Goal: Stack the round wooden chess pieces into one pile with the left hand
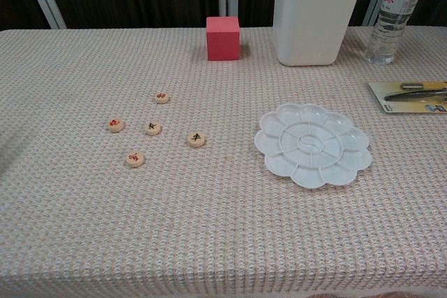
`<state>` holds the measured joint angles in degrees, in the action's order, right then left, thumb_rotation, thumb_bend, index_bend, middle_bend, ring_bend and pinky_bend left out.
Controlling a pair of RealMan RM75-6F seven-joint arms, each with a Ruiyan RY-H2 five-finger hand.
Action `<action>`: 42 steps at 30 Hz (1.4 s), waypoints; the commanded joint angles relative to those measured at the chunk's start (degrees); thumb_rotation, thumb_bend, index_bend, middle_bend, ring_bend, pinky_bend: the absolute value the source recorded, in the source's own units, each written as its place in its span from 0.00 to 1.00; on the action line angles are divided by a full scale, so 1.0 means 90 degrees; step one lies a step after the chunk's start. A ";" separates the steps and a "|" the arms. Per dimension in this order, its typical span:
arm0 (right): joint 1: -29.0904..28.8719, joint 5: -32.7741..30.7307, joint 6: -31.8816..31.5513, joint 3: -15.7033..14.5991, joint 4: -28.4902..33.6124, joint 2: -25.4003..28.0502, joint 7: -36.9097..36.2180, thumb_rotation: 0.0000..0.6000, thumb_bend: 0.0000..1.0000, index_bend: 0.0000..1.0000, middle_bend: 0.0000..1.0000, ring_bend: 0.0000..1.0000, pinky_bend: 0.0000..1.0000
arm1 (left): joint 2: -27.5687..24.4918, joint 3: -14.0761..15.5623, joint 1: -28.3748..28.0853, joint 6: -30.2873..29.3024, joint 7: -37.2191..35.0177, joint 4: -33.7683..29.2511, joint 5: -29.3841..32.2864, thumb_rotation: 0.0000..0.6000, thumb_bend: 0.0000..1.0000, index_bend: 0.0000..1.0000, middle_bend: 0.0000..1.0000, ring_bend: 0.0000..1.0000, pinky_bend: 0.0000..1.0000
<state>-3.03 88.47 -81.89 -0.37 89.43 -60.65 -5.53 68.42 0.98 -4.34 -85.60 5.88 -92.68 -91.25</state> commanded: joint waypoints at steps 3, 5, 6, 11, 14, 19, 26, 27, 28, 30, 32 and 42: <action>-0.0014 -0.0018 0.0013 0.0017 0.0025 -0.0002 0.0018 1.00 0.06 0.00 0.00 0.00 0.00 | -0.0021 0.0021 0.0009 0.0001 -0.0003 -0.0037 0.0002 1.00 0.06 0.10 0.02 0.00 0.00; -0.0016 0.0004 -0.0007 0.0020 0.0042 0.0007 0.0010 1.00 0.06 0.00 0.00 0.00 0.00 | -0.0023 0.0041 0.0020 -0.0016 -0.0011 -0.0056 -0.0026 1.00 0.06 0.10 0.02 0.00 0.00; -0.0011 0.0024 -0.0031 0.0020 0.0049 0.0012 -0.0003 1.00 0.06 0.00 0.00 0.00 0.00 | -0.0019 0.0064 0.0029 -0.0027 -0.0013 -0.0071 -0.0059 1.00 0.06 0.10 0.02 0.00 0.00; 0.0022 0.0074 -0.0119 0.0011 0.0067 0.0036 -0.0063 1.00 0.06 0.00 0.00 0.00 0.00 | -0.0032 0.0176 -0.0003 0.0000 -0.0027 -0.0145 -0.0285 1.00 0.06 0.10 0.02 0.00 0.00; 0.0040 0.0065 -0.0143 0.0012 0.0063 0.0044 -0.0102 1.00 0.06 0.00 0.00 0.00 0.00 | -0.0020 0.0213 -0.0086 0.0099 0.0012 -0.0226 -0.0414 1.00 0.07 0.10 0.02 0.00 0.00; 0.0022 0.0042 -0.0089 0.0012 0.0051 0.0063 -0.0093 1.00 0.06 0.00 0.00 0.00 0.00 | 0.0136 0.0146 -0.0413 0.0434 0.0048 -0.0445 -0.0611 1.00 0.08 0.13 0.03 0.00 0.00; -0.0003 0.0252 -0.0275 0.0045 -0.0029 0.0035 -0.0291 1.00 0.06 0.00 0.00 0.00 0.00 | 0.0526 -0.0098 -0.1307 0.1587 -0.0197 -0.0721 -0.0586 1.00 0.10 0.18 0.04 0.00 0.00; 0.0009 0.0276 -0.0322 0.0047 -0.0050 0.0034 -0.0353 1.00 0.06 0.00 0.00 0.00 0.00 | 0.0599 -0.0122 -0.1422 0.1754 -0.0210 -0.0717 -0.0556 1.00 0.11 0.19 0.04 0.00 0.00; 0.0022 0.0289 -0.0365 0.0051 -0.0069 0.0037 -0.0418 1.00 0.06 0.00 0.00 0.00 0.00 | 0.0685 -0.0148 -0.1531 0.1908 -0.0209 -0.0695 -0.0527 1.00 0.11 0.20 0.04 0.00 0.00; 0.0049 0.0279 -0.0410 0.0052 -0.0102 0.0057 -0.0535 1.00 0.06 0.00 0.00 0.00 0.00 | 0.0912 -0.0186 -0.1763 0.2228 -0.0205 -0.0634 -0.0477 1.00 0.11 0.23 0.05 0.00 0.00; 0.0065 0.0255 -0.0418 0.0051 -0.0127 0.0075 -0.0570 1.00 0.06 0.00 0.00 0.00 0.00 | 0.1118 -0.0213 -0.1948 0.2448 -0.0269 -0.0577 -0.0462 1.00 0.11 0.28 0.06 0.00 0.00; 0.0121 0.0248 -0.0472 0.0027 -0.0160 0.0124 -0.0642 1.00 0.07 0.00 0.00 0.00 0.00 | 0.2273 -0.0509 -0.2465 0.2906 0.0446 0.0212 0.0059 1.00 0.22 0.32 0.07 0.00 0.00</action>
<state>-1.97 90.75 -86.11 -0.16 88.02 -59.57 -11.27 86.53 -2.77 -25.67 -60.31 7.32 -92.26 -92.76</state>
